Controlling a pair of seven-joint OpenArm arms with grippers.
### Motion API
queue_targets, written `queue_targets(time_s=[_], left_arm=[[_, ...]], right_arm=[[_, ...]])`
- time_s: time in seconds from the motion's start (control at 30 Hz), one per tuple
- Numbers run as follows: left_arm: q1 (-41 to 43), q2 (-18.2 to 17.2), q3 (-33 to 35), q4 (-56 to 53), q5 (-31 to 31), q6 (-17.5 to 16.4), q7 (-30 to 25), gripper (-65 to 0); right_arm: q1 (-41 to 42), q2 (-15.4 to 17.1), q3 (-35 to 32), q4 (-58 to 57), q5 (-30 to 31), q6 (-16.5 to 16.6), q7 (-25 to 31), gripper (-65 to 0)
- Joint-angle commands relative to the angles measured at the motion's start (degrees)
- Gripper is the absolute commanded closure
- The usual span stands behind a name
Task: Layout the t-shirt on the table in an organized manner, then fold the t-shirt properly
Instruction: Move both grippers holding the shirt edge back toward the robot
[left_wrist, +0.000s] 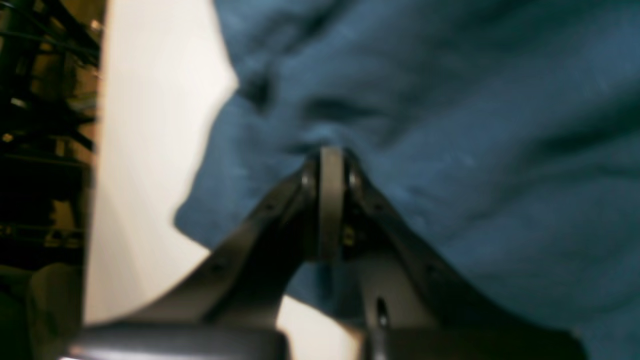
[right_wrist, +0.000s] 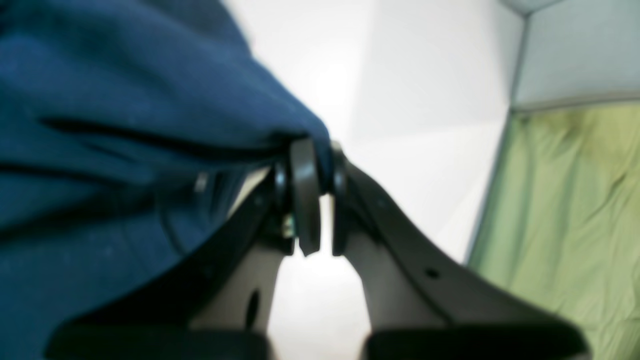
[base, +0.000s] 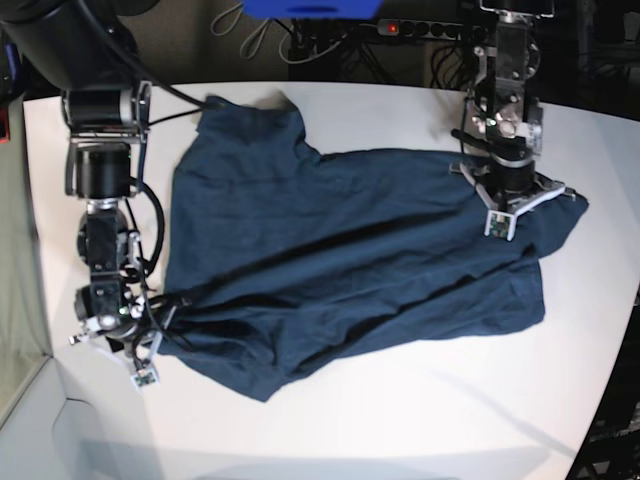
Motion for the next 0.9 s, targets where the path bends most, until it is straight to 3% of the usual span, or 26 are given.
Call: queue_targets(time_s=[0.0,0.17,0.27,0.4,0.53,0.67,0.77,0.87], left_arm=[[0.1,0.3,0.0,2.1,0.5,0.4,-0.8,-0.5],[3.5,2.8,0.1,9.1,0.2,0.1,-0.8,-0.5],[6.1,6.2,2.3,12.3,0.4,0.0,-0.8,-0.5],[8.1,6.7,8.7,10.5,0.5,0.4,-0.8,-0.5],[9.0,6.6,10.4,9.5,0.6,0.4,-0.8,-0.5],[11.2,5.7,5.0,10.6,0.3,0.4,-1.3,-0.5],[11.3,5.3,0.2,11.6,0.1,0.3,-1.3,-0.5],[11.2,5.3,-4.2,12.6,0.0,0.2,-1.3,-0.5]], right_arm=[[2.1,0.9,0.2,0.9,-0.2,-0.6,0.7,-3.1],[-0.9,1.1,0.4,4.0,-0.2,-0.6,-1.3,-24.0],[-4.9,2.4,0.7,11.4,-0.1,-0.5,-3.4,-36.8],[-12.7,2.3,0.8,25.3,-0.1,-0.5,-6.1,-43.5],[-22.9,-0.6,0.2,39.8,0.1,-0.5,-9.8,-43.8],[-31.5,-5.8,-1.3,45.7,0.1,-0.5,-9.3,-42.3],[-34.4,-9.5,-3.3,44.9,0.2,-0.5,-9.3,-32.5],[-36.6,-12.9,-6.0,44.2,0.2,-0.5,-9.3,-15.3]])
